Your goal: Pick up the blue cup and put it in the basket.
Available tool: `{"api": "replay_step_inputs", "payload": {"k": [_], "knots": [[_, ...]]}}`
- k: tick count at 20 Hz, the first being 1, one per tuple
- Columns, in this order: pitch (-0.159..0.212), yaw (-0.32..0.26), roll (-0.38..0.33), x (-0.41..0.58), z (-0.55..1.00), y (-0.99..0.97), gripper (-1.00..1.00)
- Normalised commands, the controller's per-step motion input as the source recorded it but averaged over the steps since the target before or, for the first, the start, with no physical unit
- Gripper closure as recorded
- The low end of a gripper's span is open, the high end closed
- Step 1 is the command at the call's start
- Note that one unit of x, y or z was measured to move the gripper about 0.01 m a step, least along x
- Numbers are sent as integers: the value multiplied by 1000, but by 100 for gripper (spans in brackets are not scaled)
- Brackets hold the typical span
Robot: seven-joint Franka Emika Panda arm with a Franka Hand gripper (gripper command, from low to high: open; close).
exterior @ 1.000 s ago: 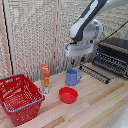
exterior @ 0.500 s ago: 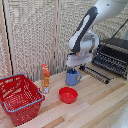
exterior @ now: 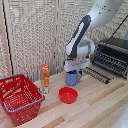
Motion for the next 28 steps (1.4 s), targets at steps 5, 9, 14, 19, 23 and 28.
{"api": "replay_step_inputs", "payload": {"k": [5,9,14,19,23,28], "knots": [[-21,-10,-5,7,72,-1,100],[-25,-76,0,-5,206,2,100],[-28,-154,0,-27,560,0,100],[10,-201,-1,230,982,0,100],[21,-152,-3,363,1000,26,100],[39,-73,0,263,968,422,100]]}}
